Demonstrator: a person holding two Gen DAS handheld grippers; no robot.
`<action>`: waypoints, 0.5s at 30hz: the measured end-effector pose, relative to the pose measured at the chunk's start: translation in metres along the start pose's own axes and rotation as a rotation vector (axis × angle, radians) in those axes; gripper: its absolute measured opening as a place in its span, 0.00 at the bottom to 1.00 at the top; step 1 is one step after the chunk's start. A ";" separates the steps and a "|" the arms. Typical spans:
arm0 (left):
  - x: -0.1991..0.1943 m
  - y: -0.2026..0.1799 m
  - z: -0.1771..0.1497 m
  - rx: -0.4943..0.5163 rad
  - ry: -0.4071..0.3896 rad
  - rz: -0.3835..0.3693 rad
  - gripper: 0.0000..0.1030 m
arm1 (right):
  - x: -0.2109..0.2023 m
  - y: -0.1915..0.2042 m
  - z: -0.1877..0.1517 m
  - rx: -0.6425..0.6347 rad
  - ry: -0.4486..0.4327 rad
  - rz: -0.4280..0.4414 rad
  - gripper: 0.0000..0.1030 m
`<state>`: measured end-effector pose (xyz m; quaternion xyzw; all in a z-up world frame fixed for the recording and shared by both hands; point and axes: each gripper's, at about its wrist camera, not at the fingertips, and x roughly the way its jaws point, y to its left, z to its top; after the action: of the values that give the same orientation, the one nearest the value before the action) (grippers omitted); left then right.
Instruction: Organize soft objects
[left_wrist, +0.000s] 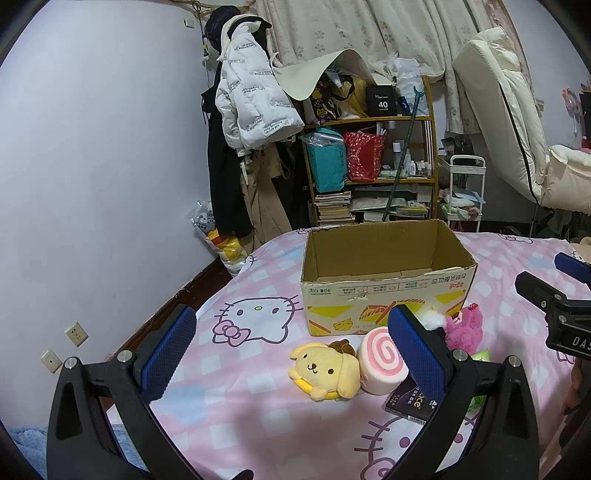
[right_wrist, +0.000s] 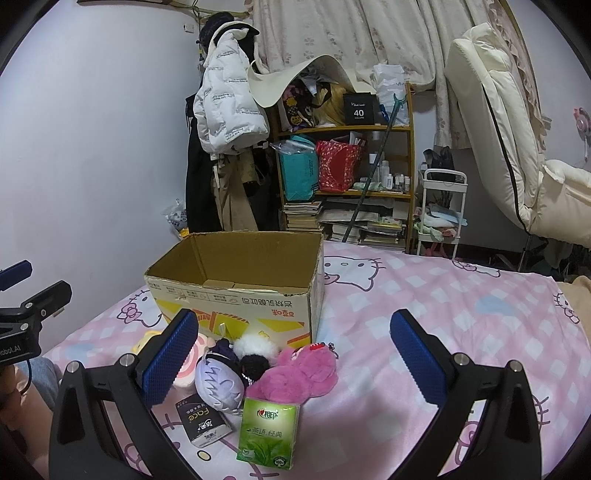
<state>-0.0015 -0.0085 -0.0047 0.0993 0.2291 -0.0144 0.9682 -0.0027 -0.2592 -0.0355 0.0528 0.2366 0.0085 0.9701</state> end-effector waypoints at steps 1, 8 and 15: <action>0.000 0.000 0.000 -0.001 0.000 -0.001 0.99 | 0.000 0.000 0.000 0.001 0.000 0.000 1.00; 0.000 0.001 0.000 -0.001 0.002 -0.002 0.99 | 0.001 0.001 0.000 -0.001 -0.001 0.002 1.00; -0.001 0.001 0.001 -0.009 -0.001 -0.001 0.99 | 0.002 -0.001 -0.001 -0.001 -0.002 0.001 1.00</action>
<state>-0.0016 -0.0079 -0.0038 0.0949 0.2289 -0.0140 0.9687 -0.0018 -0.2599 -0.0374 0.0523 0.2353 0.0091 0.9705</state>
